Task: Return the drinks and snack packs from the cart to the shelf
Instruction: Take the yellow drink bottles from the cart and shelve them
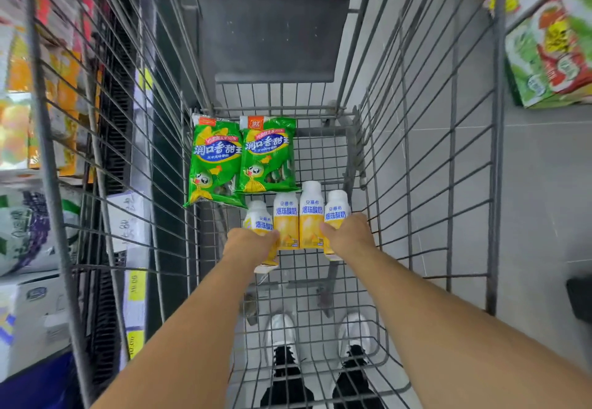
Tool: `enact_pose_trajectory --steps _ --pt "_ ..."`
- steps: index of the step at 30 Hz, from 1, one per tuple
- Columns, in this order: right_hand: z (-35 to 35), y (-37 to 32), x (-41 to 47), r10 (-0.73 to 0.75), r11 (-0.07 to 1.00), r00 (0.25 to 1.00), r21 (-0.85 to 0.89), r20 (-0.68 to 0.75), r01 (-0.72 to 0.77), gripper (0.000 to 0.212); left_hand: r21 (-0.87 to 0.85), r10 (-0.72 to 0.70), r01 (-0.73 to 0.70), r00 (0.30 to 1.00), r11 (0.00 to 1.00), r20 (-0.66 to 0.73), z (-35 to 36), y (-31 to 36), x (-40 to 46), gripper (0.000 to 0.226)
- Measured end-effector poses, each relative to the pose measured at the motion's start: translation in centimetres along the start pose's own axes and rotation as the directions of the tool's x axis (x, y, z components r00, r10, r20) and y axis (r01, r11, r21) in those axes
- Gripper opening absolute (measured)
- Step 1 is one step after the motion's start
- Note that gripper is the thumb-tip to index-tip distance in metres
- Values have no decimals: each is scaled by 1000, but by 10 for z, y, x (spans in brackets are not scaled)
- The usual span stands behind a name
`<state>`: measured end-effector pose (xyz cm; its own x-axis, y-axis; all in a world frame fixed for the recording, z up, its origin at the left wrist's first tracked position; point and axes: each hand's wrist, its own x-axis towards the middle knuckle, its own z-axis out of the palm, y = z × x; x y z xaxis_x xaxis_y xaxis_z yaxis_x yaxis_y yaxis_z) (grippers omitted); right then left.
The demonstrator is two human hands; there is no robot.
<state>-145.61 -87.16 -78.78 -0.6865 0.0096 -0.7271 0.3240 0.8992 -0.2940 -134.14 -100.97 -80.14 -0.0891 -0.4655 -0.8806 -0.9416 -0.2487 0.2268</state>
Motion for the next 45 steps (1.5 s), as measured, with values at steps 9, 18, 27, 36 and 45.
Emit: enact_pose_trajectory --steps 9,18,27,36,45 --pt "-81 -45 -96 -47 946 978 323 201 -21 40 -189 58 -27 985 982 160 -57 0 -119 47" --pt "-235 -153 -258 -504 859 818 260 278 441 36 -336 405 -396 913 855 -48 -214 59 -322 40" --pt "-297 -199 -425 -838 447 378 98 393 889 60 -324 506 -650 748 687 -429 -282 5 -508 38" --pt "-260 -145 -591 -778 115 -60 236 626 965 47 -382 163 -662 607 644 -777 -271 -174 -660 23" --pt "-170 -21 -765 -592 -136 -379 375 711 917 48 -490 -244 -638 438 594 -865 -210 -388 -787 26"
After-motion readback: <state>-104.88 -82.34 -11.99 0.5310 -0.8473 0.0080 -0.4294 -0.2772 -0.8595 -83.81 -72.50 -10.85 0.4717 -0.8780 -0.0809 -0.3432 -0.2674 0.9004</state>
